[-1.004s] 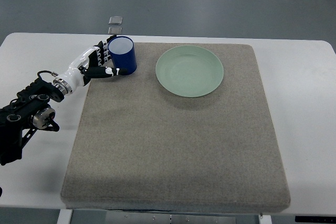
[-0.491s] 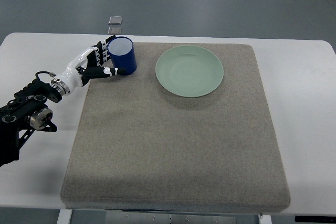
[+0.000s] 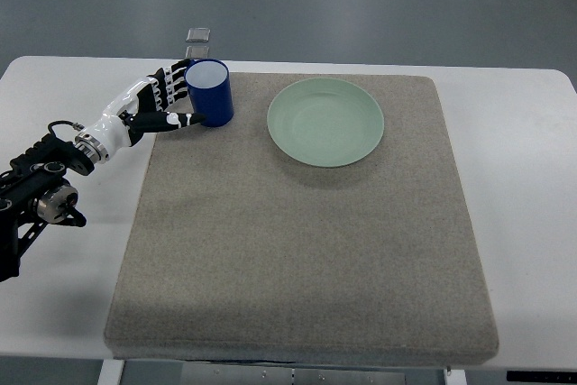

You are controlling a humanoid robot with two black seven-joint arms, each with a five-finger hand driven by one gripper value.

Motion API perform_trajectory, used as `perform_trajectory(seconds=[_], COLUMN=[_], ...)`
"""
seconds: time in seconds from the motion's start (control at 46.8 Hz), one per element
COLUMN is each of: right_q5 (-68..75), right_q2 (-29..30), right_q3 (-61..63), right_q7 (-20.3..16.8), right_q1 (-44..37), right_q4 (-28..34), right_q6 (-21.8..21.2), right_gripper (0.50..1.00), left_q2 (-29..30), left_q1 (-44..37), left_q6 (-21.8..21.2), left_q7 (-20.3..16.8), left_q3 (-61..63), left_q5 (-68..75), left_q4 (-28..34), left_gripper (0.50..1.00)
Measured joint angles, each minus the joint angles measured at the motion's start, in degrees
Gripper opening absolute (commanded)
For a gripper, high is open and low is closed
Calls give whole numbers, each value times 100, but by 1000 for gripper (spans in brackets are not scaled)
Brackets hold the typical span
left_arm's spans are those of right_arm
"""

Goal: Place cup left of plate with left hand

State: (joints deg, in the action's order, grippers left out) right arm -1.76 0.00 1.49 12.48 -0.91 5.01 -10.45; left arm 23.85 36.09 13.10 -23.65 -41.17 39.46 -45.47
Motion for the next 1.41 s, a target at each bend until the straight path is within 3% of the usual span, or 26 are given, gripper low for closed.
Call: perform_trajectory(seconds=[0.512, 0.854, 0.982, 1.217, 1.409], right_q5=[0, 0, 0, 0, 0], right_q2=[0, 0, 0, 0, 0], right_q3=[0, 0, 0, 0, 0], right_q7=[0, 0, 0, 0, 0], right_q1=[0, -2, 0, 2, -1], right_q4=[2, 1, 4, 1, 1], right_q6=[0, -2, -2, -2, -2], right_gripper=[932, 932, 932, 932, 932], left_q2=[658, 1031, 896, 442, 246], left_q1=[-406, -307, -4, 374, 501], left_q6=[164, 748, 570, -359, -422], left_q7=[-2, -54, -54, -45, -44], left_q3=[-31, -448, -572, -586, -586], left_q5=[-303, -1770, -1827, -1835, -1830], left_q4=[-664, -696, -642, -536, -369], left_gripper=[996, 996, 996, 996, 996])
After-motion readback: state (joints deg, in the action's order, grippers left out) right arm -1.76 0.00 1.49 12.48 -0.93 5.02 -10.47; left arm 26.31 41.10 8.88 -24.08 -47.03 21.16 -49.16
